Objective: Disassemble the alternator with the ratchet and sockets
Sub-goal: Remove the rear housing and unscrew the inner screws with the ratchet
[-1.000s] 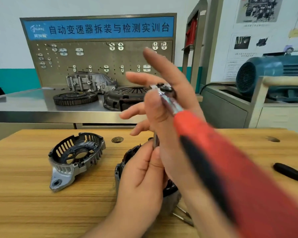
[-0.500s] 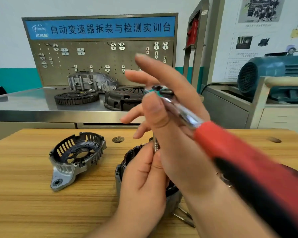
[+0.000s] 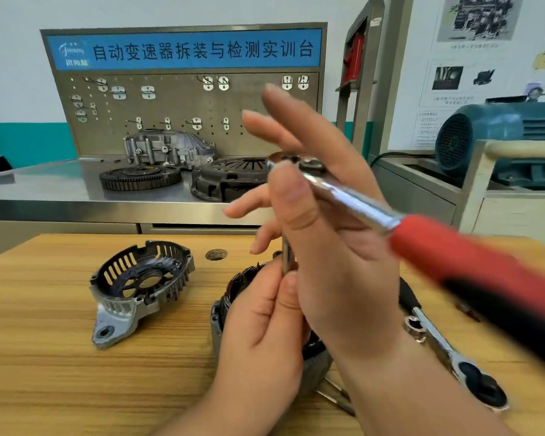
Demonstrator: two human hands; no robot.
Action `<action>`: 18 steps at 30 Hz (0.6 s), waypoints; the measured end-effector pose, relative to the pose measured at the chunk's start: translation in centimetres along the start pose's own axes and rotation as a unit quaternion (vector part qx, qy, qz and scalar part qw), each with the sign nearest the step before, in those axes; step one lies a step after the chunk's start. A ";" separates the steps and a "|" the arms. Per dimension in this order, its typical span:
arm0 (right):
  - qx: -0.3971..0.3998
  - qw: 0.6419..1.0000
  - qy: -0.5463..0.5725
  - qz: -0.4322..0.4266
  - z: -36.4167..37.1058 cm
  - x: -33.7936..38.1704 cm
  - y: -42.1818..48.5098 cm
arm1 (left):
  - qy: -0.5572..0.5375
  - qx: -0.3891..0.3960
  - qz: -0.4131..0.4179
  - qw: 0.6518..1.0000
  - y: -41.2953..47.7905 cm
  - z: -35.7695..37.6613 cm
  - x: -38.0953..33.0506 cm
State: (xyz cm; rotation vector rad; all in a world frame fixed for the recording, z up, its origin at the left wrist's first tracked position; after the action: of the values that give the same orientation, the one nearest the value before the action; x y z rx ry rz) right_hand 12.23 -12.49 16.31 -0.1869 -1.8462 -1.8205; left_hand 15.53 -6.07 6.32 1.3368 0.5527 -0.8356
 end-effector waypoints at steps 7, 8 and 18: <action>0.043 0.981 0.042 0.184 -0.3 -3.5 1.0 | -0.030 0.027 0.005 0.999 0.0 0.6 -0.9; 0.043 0.978 0.107 0.172 -0.3 -3.0 0.8 | -0.040 0.033 0.006 0.999 0.1 0.7 -1.0; 0.143 0.929 -0.265 0.217 -0.1 -4.6 1.0 | 0.015 0.004 0.040 0.999 0.0 0.1 -0.5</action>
State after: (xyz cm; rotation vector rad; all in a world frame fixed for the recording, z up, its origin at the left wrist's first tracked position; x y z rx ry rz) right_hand 16.63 -11.23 15.09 -0.9747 -2.1747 -1.2494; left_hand 15.17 -6.06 6.71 1.3730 0.5160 -0.7531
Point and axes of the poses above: each hand's wrist, its own y-axis towards the middle knuckle, its own z-axis out of the palm, x = y × z, the point moved 7 cm from there along y, towards the middle knuckle, and after that the axes turned 3 degrees about z, right-handed, at the moved point
